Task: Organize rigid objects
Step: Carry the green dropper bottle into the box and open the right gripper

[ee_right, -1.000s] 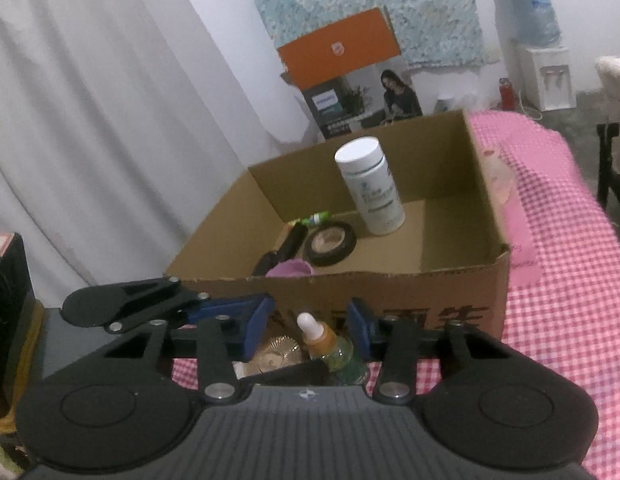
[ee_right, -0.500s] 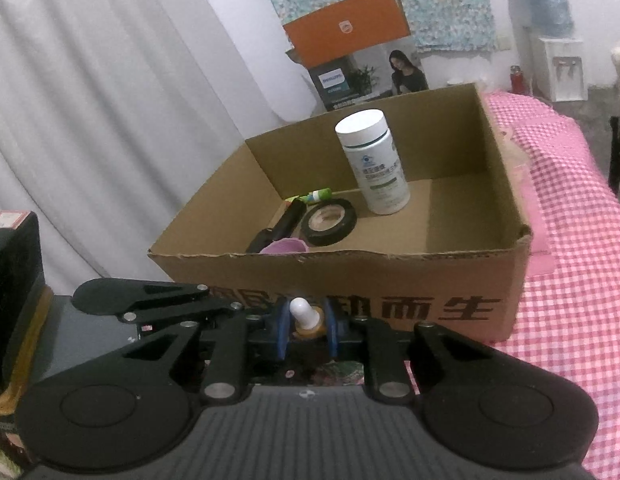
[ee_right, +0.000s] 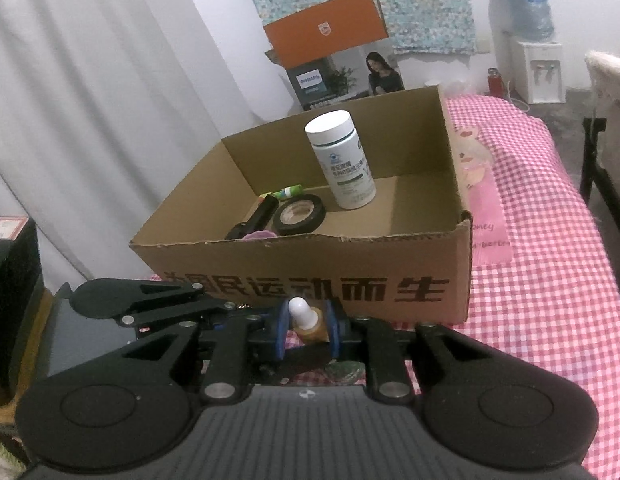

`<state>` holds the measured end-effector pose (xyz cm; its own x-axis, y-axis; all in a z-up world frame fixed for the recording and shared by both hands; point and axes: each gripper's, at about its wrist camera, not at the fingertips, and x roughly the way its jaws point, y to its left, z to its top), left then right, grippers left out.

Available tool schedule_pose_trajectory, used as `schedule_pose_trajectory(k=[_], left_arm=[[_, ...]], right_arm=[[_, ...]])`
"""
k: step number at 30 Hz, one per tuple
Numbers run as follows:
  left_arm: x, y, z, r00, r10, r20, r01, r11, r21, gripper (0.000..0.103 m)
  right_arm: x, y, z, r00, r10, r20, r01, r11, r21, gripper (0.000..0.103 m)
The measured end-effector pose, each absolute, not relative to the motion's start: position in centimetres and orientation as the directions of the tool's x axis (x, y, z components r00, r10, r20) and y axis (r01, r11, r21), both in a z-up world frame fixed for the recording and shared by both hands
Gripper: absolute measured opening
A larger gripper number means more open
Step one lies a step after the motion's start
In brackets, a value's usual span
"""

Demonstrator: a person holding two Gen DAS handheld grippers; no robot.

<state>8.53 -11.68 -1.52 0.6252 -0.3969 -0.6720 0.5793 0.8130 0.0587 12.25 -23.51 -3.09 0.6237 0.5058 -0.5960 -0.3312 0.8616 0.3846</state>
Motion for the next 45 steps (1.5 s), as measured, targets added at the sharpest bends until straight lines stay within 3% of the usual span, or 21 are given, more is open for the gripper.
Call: schedule_pose_trajectory(k=[8, 27, 39, 45], left_arm=[[8.0, -12.7, -2.2, 0.653, -0.359, -0.667, 0.588, 0.796, 0.147, 0.031], [8.0, -12.9, -2.0, 0.644, -0.350, -0.681, 0.579, 0.805, 0.133, 0.032], [6.8, -11.6, 7.0, 0.757, -0.372, -0.538, 0.541, 0.818, 0.196, 0.032], [12.6, -11.4, 9.5, 0.727, -0.398, -0.560, 0.541, 0.834, 0.111, 0.032]], right_arm=[[12.6, -23.0, -2.9, 0.616, 0.483, -0.622, -0.336, 0.875, 0.347, 0.024], [12.4, -22.9, -3.5, 0.606, 0.483, -0.632, -0.356, 0.875, 0.327, 0.024], [10.4, -23.0, 5.7, 0.685, 0.529, -0.501, -0.459, 0.847, 0.267, 0.024], [15.3, -23.3, 9.0, 0.683, 0.550, -0.481, -0.484, 0.834, 0.266, 0.024]])
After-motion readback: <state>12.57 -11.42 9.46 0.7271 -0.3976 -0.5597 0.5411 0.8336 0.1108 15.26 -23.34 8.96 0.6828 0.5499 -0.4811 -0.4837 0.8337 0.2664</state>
